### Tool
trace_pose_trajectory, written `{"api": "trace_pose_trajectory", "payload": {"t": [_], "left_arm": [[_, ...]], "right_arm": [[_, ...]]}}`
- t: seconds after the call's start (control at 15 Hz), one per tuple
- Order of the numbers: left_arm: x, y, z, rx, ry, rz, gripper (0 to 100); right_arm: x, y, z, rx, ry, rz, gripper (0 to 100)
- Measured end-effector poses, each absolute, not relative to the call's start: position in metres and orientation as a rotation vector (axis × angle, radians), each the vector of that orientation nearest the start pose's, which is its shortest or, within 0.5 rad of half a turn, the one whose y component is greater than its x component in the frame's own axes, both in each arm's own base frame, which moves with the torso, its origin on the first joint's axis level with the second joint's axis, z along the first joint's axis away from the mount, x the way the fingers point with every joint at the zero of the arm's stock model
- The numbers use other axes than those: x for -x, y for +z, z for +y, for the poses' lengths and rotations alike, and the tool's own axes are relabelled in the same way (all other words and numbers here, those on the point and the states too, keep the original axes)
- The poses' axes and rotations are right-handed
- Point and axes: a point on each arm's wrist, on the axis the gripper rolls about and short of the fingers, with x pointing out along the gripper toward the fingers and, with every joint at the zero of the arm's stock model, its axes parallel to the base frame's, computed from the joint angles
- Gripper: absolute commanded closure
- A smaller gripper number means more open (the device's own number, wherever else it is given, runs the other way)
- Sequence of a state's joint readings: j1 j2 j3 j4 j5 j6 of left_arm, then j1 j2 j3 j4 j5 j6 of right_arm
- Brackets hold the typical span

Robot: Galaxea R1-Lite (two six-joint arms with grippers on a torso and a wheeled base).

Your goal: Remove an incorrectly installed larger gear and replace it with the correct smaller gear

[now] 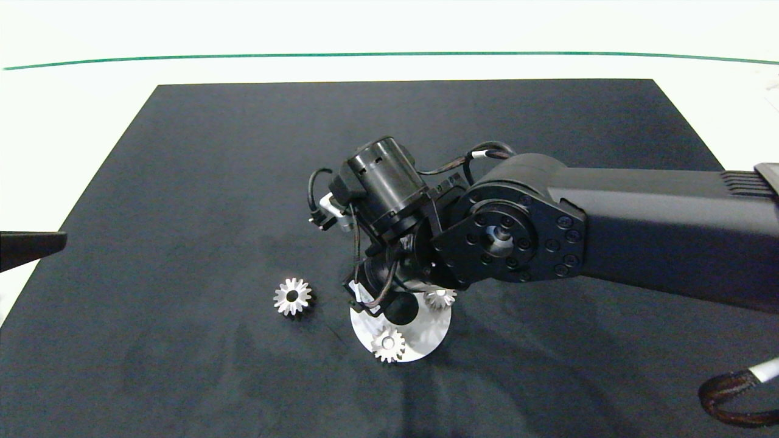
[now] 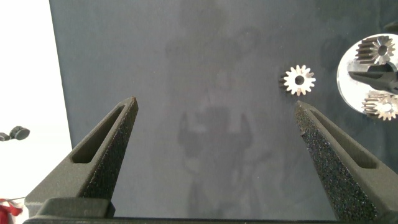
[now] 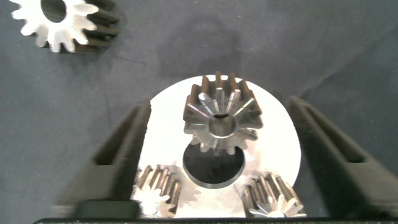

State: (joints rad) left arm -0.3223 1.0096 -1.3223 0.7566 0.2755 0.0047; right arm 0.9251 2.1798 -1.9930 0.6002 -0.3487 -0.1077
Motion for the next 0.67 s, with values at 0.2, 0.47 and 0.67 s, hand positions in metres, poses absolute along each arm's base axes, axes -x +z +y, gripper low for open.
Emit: {"api": "trace_pose_trajectory", "payload": {"t": [0.2, 0.47, 0.67], "left_arm": [[-0.073, 0.335, -0.018, -0.136, -0.047, 0.427, 0], [-0.074, 0.335, -0.018, -0.137, -0.046, 0.429, 0], [-0.074, 0.335, -0.018, -0.138, -0.047, 0.429, 0]], "right_arm": [[-0.260, 0.224, 0.334, 0.570, 0.575, 0.597, 0], [-0.250, 0.242, 0.322, 0.555, 0.575, 0.573, 0], [-0.250, 0.249, 0.315, 0.544, 0.562, 0.561, 0]]}}
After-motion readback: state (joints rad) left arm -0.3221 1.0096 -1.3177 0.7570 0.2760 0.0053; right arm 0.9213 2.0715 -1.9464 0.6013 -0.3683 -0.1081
